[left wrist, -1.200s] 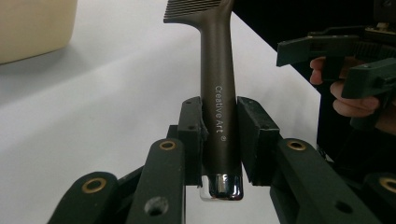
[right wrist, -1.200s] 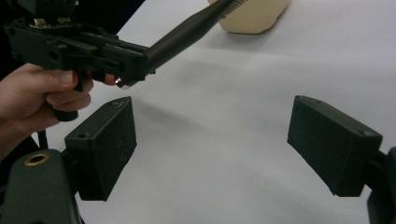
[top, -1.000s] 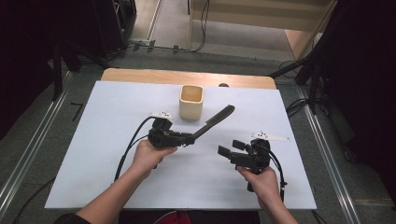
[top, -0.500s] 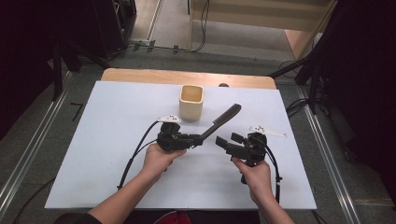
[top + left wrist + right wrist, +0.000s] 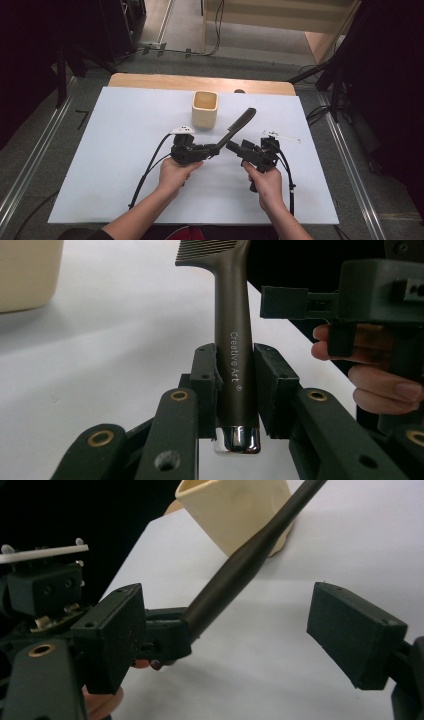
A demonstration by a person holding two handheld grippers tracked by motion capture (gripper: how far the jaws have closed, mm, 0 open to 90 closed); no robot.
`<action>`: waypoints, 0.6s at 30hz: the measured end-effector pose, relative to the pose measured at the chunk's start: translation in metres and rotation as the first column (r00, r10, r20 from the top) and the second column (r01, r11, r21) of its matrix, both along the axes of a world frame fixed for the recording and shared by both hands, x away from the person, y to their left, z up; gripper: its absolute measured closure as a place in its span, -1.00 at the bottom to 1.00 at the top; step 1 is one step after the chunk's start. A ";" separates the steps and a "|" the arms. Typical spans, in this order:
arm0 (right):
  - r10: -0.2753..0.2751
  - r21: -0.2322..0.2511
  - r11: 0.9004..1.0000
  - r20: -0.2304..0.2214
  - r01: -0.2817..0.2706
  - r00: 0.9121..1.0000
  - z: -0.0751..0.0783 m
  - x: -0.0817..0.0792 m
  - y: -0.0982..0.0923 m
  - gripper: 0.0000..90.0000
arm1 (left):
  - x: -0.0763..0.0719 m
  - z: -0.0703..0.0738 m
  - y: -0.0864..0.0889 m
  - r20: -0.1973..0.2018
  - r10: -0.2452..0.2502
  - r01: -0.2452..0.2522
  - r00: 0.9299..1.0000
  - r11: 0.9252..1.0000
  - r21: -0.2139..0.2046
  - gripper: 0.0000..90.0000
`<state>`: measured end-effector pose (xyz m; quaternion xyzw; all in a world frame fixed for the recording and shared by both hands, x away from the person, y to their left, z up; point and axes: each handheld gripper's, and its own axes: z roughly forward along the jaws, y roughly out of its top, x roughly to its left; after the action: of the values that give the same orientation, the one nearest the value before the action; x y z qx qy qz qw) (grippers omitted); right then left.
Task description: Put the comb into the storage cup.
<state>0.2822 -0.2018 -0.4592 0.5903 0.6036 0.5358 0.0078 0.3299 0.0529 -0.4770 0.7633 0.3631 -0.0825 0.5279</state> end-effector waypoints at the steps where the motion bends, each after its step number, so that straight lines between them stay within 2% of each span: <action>1: 0.000 0.000 1.000 0.000 0.000 1.000 0.000 0.000 0.000 -0.68 | 0.000 0.000 0.000 0.000 0.000 0.000 1.000 1.000 0.000 0.63; 4: -0.010 0.004 1.000 -0.001 0.010 1.000 -0.001 0.003 0.005 -0.68 | -0.002 0.000 0.000 0.014 0.024 -0.024 1.000 1.000 -0.010 0.63; 9: -0.033 0.024 0.999 -0.010 0.033 0.999 -0.002 0.006 0.007 -0.68 | -0.003 -0.002 -0.002 0.008 0.015 -0.015 1.000 1.000 -0.006 0.63; 14: -0.059 0.087 0.994 -0.041 0.062 0.997 -0.004 0.009 0.007 -0.68 | -0.006 -0.003 -0.004 0.017 0.020 -0.020 1.000 1.000 -0.006 0.63; 15: -0.083 0.100 0.991 -0.047 0.088 0.995 -0.003 0.008 0.009 -0.68 | -0.007 -0.004 -0.005 0.018 0.019 -0.019 1.000 1.000 -0.003 0.63; 18: -0.097 0.102 0.989 -0.060 0.102 0.993 -0.005 0.010 0.012 -0.68 | -0.007 -0.004 -0.005 0.017 0.022 -0.021 1.000 1.000 -0.006 0.63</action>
<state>0.2922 -0.1897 -0.4642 0.6339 0.5443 0.5493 -0.0133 0.3225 0.0474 -0.4811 0.7585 0.3664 -0.0712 0.5341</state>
